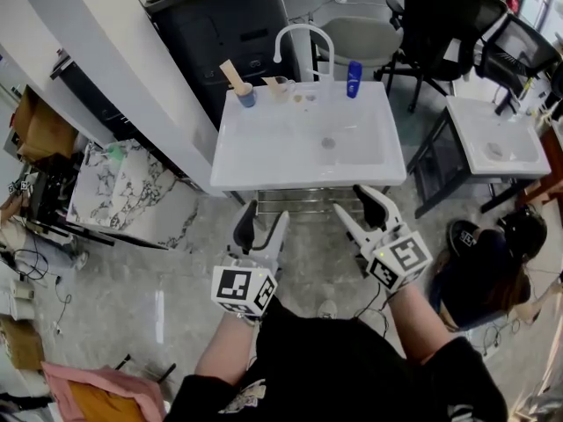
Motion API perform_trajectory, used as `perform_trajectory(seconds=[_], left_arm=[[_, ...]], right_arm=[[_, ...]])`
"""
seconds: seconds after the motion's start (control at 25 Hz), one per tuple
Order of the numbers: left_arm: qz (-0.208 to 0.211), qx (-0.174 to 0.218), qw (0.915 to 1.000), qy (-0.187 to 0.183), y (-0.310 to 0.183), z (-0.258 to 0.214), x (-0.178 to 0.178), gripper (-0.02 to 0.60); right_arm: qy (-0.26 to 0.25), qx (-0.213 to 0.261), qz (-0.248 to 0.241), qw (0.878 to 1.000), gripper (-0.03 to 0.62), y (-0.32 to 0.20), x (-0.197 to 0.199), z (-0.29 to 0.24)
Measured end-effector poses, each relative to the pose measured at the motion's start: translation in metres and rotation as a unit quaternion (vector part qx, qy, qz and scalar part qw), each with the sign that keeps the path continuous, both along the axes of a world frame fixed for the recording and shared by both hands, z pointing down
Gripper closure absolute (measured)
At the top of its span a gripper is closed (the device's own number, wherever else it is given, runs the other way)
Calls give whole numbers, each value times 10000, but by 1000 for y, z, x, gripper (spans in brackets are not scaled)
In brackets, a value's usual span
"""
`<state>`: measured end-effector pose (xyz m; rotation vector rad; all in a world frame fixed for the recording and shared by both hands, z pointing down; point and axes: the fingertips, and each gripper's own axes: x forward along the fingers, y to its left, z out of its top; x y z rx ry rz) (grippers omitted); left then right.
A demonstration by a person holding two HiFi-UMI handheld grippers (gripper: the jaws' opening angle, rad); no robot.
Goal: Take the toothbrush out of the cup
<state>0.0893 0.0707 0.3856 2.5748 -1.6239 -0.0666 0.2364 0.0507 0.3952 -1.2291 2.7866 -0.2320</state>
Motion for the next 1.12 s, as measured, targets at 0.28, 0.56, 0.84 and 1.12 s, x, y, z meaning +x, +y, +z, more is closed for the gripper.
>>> perform_trajectory(seconds=[0.28, 0.56, 0.84, 1.12], left_arm=[[176, 38, 9998, 101, -48, 5, -43, 344], [496, -28, 9986, 166, -122, -3, -120, 344], [808, -92, 9965, 204, -182, -4, -189, 344], [1007, -136, 9943, 308, -222, -1, -237, 344]], right_arm=[[78, 42, 264, 9996, 365, -44, -35, 0], [153, -24, 623, 9979, 362, -108, -109, -9], [184, -85, 883, 9959, 362, -162, -181, -12], [335, -123, 1104, 9932, 361, -195, -229, -10]])
